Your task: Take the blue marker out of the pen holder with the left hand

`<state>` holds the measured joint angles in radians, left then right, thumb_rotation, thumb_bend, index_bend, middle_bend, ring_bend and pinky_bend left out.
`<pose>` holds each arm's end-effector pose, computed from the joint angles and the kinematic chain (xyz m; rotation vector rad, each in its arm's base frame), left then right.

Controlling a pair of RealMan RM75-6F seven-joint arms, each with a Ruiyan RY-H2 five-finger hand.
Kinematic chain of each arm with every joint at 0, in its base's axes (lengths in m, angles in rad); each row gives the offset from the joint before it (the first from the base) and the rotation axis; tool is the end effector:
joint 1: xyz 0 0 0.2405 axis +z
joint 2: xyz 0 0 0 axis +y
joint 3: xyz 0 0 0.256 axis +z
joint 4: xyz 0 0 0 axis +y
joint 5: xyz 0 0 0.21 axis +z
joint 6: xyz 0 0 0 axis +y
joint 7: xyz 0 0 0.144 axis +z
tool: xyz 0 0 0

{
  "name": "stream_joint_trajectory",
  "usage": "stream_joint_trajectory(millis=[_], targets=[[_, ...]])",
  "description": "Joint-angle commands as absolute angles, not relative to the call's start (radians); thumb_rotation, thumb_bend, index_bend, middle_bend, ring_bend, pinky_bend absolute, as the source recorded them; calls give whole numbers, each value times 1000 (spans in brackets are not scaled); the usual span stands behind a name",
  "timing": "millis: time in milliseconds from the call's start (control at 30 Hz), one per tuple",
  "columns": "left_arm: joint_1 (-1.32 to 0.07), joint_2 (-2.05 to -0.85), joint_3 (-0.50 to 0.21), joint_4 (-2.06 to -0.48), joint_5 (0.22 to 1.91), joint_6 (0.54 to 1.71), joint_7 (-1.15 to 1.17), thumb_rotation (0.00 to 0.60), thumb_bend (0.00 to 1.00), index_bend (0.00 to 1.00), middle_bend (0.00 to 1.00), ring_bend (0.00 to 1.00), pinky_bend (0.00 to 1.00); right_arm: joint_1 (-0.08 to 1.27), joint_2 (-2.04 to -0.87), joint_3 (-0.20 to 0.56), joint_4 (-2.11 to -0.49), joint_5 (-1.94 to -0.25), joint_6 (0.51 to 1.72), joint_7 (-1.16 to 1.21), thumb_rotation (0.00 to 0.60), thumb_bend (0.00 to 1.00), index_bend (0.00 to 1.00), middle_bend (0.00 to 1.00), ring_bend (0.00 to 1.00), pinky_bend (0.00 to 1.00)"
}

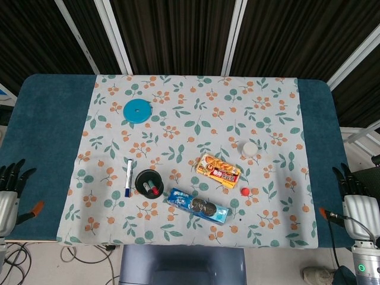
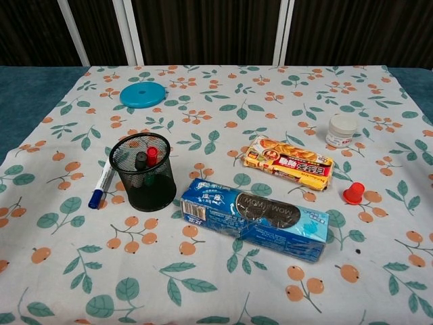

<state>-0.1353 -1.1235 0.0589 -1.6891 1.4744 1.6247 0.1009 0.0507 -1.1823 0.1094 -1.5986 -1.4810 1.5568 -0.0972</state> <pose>-0.2922 0.1719 0.1570 -1.3781 -0.8454 -0.9213 -0.3086 -0.1816 0.1593 1.2866 -0.8054 0.9118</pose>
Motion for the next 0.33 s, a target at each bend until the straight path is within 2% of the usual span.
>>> stream_joint_trajectory(millis=[33,333], targets=[[-120,-1114,51,-1668,1495,1637,55,600,183,157,5,0,0,51,-1183,108,-1597,-1483,1557,-97,600,120,95,33,151,241],[-106,-1109,22,-1665,1475,1613,63,600,183,157,5,0,0,53,-1183,109,-1597,-1480,1553,-99,600,120,96,33,151,241]])
